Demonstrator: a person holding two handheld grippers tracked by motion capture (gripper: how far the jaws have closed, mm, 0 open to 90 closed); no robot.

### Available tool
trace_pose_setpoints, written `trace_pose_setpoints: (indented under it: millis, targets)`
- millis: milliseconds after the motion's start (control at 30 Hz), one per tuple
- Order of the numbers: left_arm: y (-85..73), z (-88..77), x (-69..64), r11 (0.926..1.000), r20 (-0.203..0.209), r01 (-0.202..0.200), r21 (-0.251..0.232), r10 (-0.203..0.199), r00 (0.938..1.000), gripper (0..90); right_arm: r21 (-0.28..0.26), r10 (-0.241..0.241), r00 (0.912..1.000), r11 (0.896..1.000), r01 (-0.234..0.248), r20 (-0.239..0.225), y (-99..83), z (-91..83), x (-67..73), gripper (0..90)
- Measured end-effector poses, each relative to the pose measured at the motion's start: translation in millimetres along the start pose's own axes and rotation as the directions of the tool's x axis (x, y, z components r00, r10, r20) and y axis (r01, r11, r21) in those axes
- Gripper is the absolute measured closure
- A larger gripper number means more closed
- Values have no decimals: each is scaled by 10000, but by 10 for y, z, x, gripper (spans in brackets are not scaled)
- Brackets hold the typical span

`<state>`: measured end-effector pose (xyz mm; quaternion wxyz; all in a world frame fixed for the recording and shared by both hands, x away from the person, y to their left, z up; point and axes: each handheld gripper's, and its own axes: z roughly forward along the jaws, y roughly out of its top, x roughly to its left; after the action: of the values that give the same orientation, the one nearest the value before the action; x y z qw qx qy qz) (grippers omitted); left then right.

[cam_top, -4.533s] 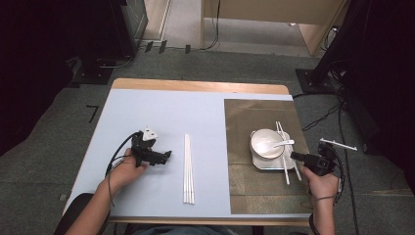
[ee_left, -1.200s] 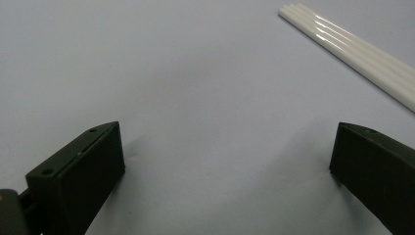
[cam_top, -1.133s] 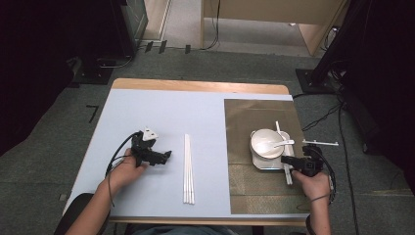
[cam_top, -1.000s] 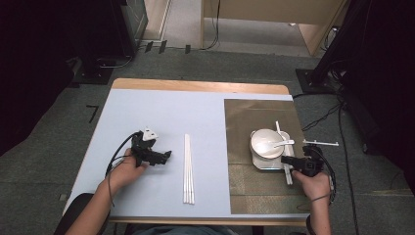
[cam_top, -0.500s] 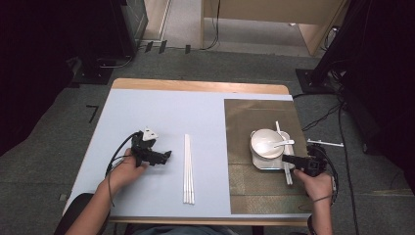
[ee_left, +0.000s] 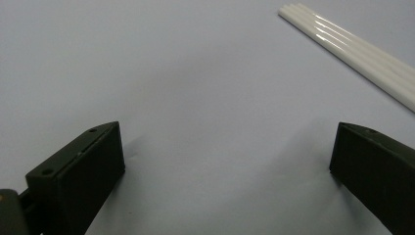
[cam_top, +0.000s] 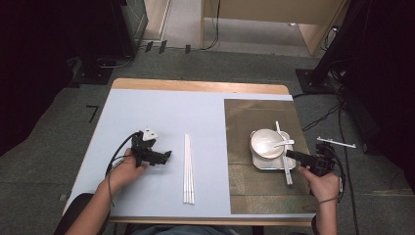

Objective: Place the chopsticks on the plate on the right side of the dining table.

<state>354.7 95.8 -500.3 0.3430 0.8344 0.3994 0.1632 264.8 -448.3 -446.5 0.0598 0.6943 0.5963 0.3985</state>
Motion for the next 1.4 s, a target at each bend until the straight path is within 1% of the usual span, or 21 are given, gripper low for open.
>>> trace_pose_setpoints:
  millis: [33, 133, 167, 300, 367, 567, 633, 733, 833, 900, 967, 1033, 1067, 1100, 1167, 1233, 1333, 1400]
  targets:
    - [0, 0, 0, 10000, -1, 3, -2, -3, 10000, 0, -67, -141, 9999, 9999, 141, 1, 3, -5, 27, 477]
    - [0, 0, 0, 10000, 0, 3, -2, -3, 10000, 0, -118, -367, 9993, 9993, 367, -16, 12, -15, 84, 417]
    - [0, 0, 0, 10000, 0, 1, -1, -1, 10000, 0, -179, -518, 9987, 9985, 518, -30, 18, -21, 105, 380]
    - [0, 0, 0, 10000, 1, 3, 0, -3, 10000, 0, -415, -849, 9964, 9955, 846, -37, 37, -52, 183, 292]
    - [0, 0, 0, 10000, -1, 1, -1, -1, 10000, 0, -229, -855, 9963, 9961, 858, 110, 57, -63, 218, 268]
    - [0, 0, 0, 10000, -1, 1, 0, -1, 10000, 0, -509, -1032, 9947, 9934, 1032, 27, 62, -122, 335, 262]
    - [0, 0, 0, 10000, 1, 1, 2, -1, 10000, 0, -641, -1104, 9939, 9918, 1107, 84, 57, -143, 368, 269]
    - [0, 0, 0, 10000, 1, 3, 3, -3, 10000, 0, -731, -1071, 9942, 9915, 1072, 60, 58, -171, 403, 273]
    - [0, 0, 1, 10000, 4, -1, 5, 1, 10000, 0, -884, -1078, 9942, 9903, 1072, -20, 74, -216, 476, 277]
    - [0, 0, 0, 10000, 0, -1, 8, 1, 10000, 0, -881, -1135, 9935, 9898, 1124, -74, 78, -224, 517, 279]
    - [0, 0, 0, 10000, 1, -1, 9, 1, 10000, 0, -825, -1360, 9907, 9874, 1349, -78, 78, -219, 581, 282]
    - [0, 0, 0, 10000, 2, 0, 9, 0, 10000, 0, -775, -1484, 9889, 9861, 1473, -82, 76, -211, 625, 282]
    - [0, 0, 0, 10000, 2, 0, 9, 0, 10000, 0, -775, -1484, 9889, 9861, 1473, -82, 76, -211, 625, 282]
    - [0, 0, 1, 10000, 3, -3, 8, 3, 10000, 0, -689, -1679, 9858, 9836, 1668, -100, 73, -192, 689, 282]
    - [0, 0, 0, 10000, 0, -2, 7, 2, 10000, 0, -634, -1757, 9843, 9826, 1745, -141, 69, -179, 730, 281]
    - [0, 0, 1, 10000, 0, -4, 5, 4, 10000, 0, -601, -1992, 9799, 9783, 1984, -71, 61, -164, 770, 279]
    - [0, 0, 0, 10000, 2, -1, 2, 1, 10000, 0, -554, -2080, 9781, 9767, 2072, -85, 55, -141, 820, 271]
    - [0, -1, 1, 10000, 3, -2, 9, 2, 10000, 0, -548, -2153, 9765, 9751, 2151, 9, 51, -116, 857, 268]
